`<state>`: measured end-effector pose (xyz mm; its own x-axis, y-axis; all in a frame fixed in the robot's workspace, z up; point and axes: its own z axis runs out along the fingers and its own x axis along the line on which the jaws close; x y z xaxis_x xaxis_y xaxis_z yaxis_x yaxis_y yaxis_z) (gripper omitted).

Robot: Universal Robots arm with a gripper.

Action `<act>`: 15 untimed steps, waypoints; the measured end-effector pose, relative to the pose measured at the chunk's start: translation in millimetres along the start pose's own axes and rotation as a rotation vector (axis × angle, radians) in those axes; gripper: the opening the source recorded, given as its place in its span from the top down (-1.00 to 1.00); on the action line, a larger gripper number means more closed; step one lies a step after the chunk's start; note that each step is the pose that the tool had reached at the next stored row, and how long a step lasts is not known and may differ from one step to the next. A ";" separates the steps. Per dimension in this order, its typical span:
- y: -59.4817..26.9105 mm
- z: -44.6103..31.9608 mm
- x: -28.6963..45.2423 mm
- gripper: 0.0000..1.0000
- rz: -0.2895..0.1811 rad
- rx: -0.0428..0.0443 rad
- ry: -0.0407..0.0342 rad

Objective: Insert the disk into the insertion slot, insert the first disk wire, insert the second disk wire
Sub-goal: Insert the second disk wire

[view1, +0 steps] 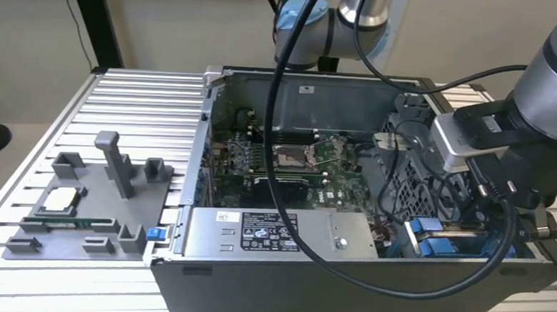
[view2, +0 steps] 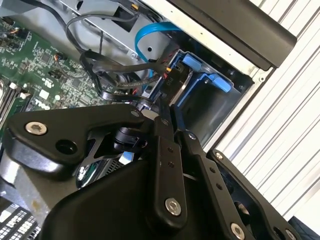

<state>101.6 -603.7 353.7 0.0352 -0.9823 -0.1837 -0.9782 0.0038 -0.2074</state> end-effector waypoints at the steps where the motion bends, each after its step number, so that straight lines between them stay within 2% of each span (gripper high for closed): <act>1: 0.1 0.3 0.0 1.00 0.000 0.0008 -0.0002; 9: 0.9 4.2 0.0 1.00 0.006 0.0102 0.0015; 15: 1.4 7.2 -3.6 1.00 0.017 0.0128 0.0039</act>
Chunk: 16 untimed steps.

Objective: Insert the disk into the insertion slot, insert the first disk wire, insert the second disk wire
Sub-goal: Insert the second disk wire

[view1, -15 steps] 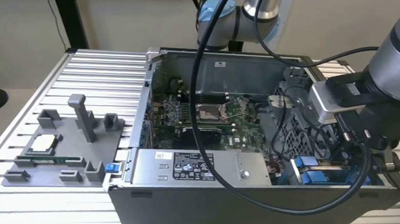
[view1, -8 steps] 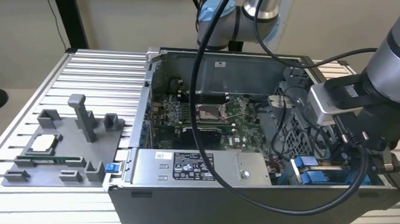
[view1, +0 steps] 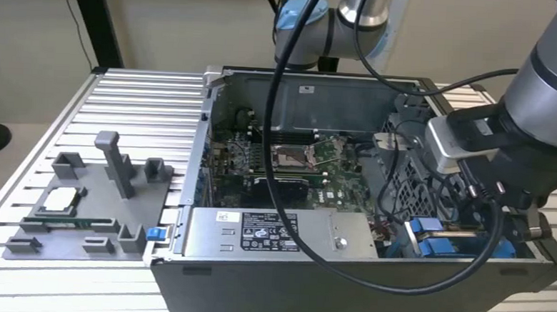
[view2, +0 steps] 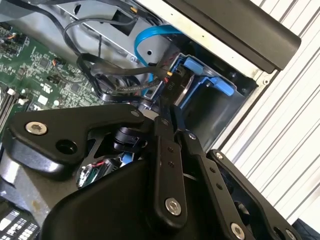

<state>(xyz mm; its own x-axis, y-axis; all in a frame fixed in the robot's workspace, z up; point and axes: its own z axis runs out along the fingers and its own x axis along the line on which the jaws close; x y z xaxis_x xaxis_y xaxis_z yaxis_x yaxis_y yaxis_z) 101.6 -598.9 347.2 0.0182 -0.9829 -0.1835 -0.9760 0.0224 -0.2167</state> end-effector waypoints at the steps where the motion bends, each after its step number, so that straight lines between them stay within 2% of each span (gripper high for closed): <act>1: 0.1 0.4 -0.7 1.00 0.001 0.0002 0.0003; 16: 1.7 7.7 -1.6 1.00 0.017 0.0049 0.0038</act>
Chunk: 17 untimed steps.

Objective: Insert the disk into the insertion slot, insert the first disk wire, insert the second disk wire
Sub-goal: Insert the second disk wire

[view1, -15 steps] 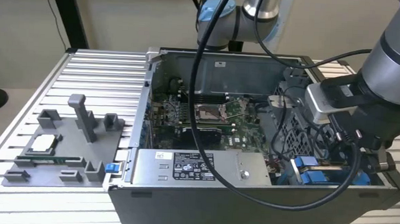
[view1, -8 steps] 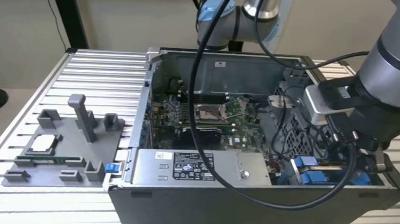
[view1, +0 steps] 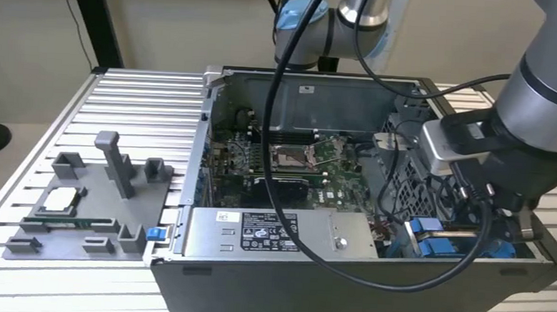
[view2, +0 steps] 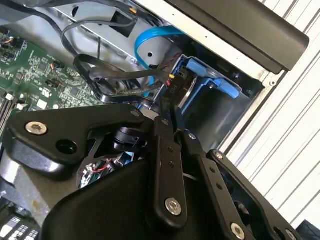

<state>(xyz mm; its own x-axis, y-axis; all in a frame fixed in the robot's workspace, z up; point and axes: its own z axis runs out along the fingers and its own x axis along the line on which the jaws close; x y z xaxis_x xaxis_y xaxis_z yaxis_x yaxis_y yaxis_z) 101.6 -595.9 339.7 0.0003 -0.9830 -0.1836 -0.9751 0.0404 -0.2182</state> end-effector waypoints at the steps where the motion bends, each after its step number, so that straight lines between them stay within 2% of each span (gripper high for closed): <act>1: 0.1 0.4 -0.3 1.00 0.001 0.0003 0.0001; 13: 2.4 9.8 1.1 1.00 0.001 0.0052 0.0021; 17: 2.5 10.6 1.2 1.00 0.001 0.0055 0.0005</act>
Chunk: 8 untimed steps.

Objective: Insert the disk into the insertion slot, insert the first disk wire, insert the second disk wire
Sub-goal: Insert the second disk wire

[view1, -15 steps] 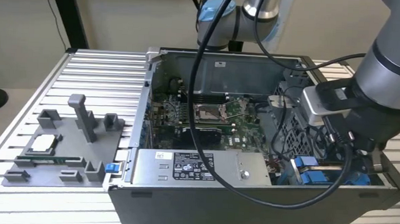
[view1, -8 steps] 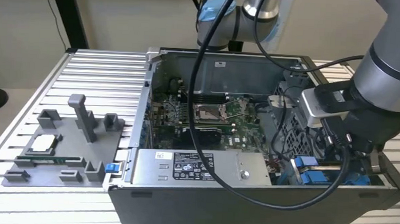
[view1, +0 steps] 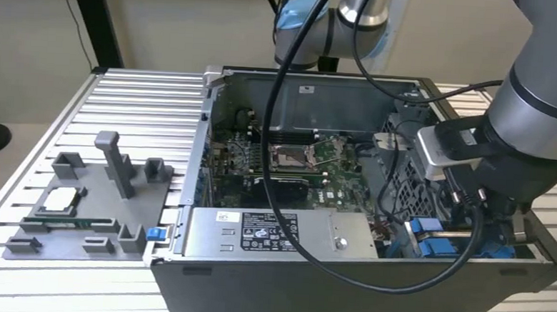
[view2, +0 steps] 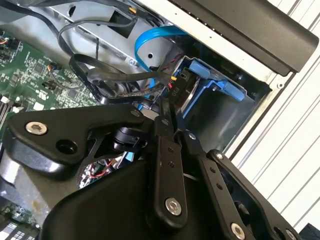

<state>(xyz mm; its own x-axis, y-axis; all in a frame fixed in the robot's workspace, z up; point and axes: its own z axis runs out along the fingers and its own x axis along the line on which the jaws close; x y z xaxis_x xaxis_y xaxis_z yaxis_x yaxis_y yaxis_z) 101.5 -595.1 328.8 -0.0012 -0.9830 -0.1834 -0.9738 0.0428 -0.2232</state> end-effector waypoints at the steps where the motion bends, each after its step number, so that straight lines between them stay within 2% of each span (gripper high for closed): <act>1: 0.0 0.0 0.0 1.00 0.000 0.0001 -0.0001; 3: 0.1 0.5 0.0 1.00 0.000 0.0003 -0.0012; 4: 0.0 0.7 0.1 -1.00 0.000 0.0005 -0.0016; 6: -0.5 -1.5 -0.3 -1.00 0.002 0.0009 -0.0005; 8: -2.6 -10.8 -2.1 -1.00 0.004 0.0012 0.0003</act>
<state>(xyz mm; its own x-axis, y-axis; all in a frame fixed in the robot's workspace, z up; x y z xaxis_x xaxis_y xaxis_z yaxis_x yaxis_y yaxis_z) 101.6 -595.0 340.1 -0.0052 -0.9829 -0.1841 -0.9735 0.0470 -0.2236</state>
